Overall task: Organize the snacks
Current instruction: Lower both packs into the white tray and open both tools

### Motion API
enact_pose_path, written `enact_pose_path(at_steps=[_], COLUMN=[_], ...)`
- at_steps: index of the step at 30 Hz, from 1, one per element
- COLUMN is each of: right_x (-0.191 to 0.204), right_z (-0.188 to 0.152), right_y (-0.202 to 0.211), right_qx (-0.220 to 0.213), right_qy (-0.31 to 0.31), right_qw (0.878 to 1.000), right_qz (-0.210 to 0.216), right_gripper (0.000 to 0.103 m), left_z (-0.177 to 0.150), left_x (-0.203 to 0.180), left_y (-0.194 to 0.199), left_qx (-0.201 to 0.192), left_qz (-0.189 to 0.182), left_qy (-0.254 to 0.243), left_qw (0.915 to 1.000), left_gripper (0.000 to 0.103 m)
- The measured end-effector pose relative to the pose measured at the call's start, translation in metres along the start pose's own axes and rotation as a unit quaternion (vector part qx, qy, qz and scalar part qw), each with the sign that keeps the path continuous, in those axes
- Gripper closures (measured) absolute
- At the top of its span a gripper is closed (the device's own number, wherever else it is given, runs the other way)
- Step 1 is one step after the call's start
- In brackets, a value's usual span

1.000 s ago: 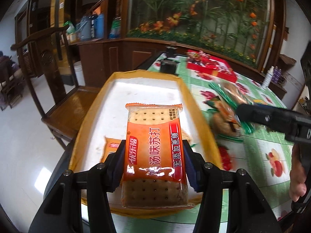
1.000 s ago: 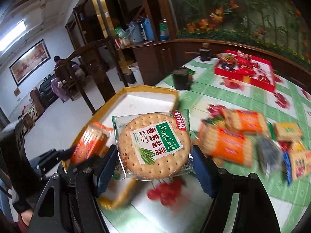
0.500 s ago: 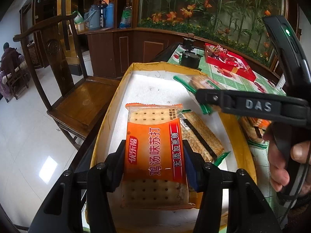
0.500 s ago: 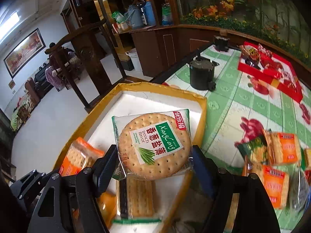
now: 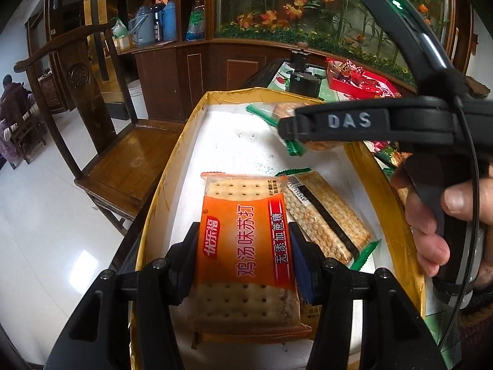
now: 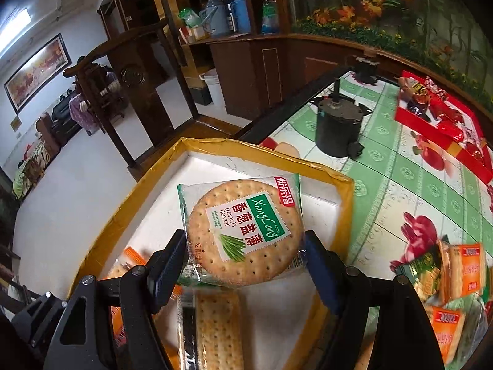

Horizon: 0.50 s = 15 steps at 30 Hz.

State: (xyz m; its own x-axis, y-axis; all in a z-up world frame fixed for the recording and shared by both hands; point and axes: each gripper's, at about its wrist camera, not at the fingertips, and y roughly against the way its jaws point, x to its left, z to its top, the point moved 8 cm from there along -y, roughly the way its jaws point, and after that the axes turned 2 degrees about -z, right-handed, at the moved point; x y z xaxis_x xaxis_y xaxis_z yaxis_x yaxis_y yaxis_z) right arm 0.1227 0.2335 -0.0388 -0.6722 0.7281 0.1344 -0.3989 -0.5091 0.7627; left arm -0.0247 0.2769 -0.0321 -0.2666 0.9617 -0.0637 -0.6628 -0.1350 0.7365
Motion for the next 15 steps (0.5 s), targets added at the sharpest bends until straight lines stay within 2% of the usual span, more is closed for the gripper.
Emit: enact_pose_path(at_steps=[6, 8, 9, 15], right_x=[0.003, 0.002, 0.002, -0.002], right_z=[0.002, 0.000, -0.002, -0.006], right_y=[-0.003, 0.000, 0.003, 0.032], right_qx=[0.007, 0.007, 0.007, -0.021], right_qy=[0.005, 0.001, 0.001, -0.007], right_qw=[1.000, 1.000, 1.000, 1.000], right_qz=[-0.005, 0.003, 0.008, 0.022], right_gripper=[0.022, 0.022, 0.022, 0.022], left_z=[0.006, 0.006, 0.006, 0.005], left_x=[-0.003, -0.003, -0.003, -0.012], left_y=[-0.004, -0.003, -0.001, 0.010], left_qx=[0.001, -0.002, -0.005, -0.014], left_qz=[0.004, 0.001, 0.001, 0.005], left_qy=[-0.006, -0.003, -0.002, -0.005], left_qw=[1.0000, 1.0000, 1.0000, 0.9999], left_gripper=[0.047, 0.034, 0.032, 0.031])
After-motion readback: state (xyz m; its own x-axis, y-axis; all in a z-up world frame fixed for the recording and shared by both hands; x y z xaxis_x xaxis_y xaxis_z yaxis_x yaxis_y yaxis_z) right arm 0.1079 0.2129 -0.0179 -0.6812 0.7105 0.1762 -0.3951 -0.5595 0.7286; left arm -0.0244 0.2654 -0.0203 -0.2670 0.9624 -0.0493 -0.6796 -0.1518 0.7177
